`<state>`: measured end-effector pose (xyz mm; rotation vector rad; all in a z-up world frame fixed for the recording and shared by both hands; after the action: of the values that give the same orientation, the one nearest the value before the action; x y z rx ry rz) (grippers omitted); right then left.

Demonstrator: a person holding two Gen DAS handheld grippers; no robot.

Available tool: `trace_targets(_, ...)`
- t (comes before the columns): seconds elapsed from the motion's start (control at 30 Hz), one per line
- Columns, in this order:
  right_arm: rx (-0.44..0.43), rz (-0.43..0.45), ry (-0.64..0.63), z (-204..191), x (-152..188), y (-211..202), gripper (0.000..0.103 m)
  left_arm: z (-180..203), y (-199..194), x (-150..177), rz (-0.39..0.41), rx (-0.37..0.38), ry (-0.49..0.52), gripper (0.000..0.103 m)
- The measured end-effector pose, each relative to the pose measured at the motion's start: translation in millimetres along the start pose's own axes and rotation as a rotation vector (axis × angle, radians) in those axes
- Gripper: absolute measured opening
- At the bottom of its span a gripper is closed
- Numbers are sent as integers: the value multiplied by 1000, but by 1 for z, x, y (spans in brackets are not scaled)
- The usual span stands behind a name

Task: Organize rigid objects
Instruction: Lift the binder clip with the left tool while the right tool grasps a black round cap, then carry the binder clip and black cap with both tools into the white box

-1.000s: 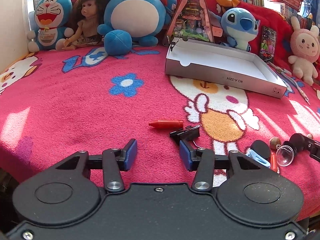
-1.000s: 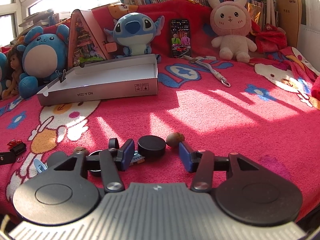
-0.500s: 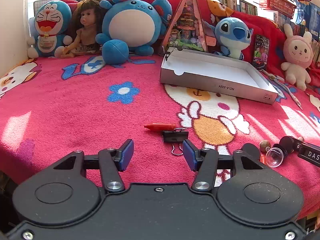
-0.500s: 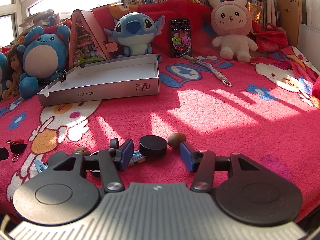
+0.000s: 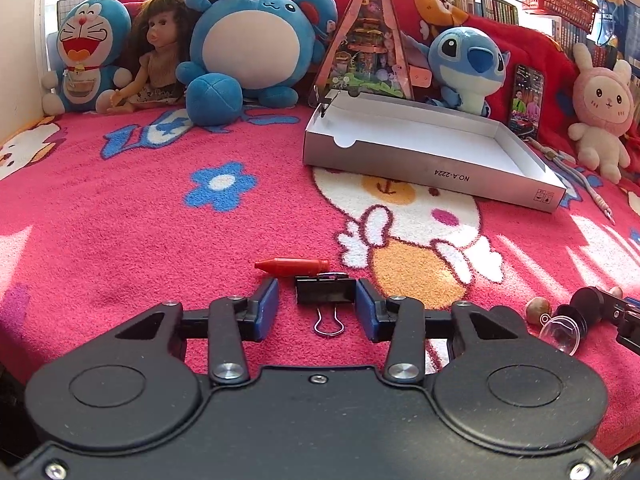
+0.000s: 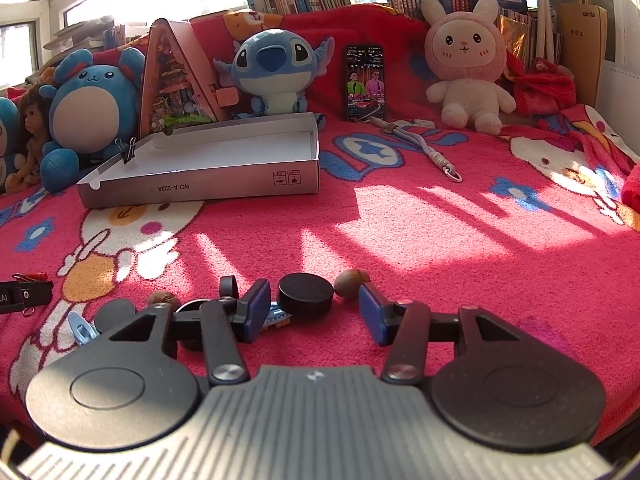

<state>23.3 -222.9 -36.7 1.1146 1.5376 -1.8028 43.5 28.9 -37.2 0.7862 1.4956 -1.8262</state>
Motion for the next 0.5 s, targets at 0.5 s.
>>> trace_targets(0.5,-52,-28,54,-1,-2,-1,37,15,-7,4,-11,63,57,31)
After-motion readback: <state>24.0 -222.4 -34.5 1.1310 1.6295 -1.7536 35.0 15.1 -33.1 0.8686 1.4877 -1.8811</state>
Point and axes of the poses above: each gripper's, at about its wrist camera, not at the fingertips, and y roughly the way its jaws point, z to its right, x to its underside, the point moved 6 cm from there along y, roughly the way its jaws point, and after that the axes turned 10 degrees about x, right-handed, at the moved point
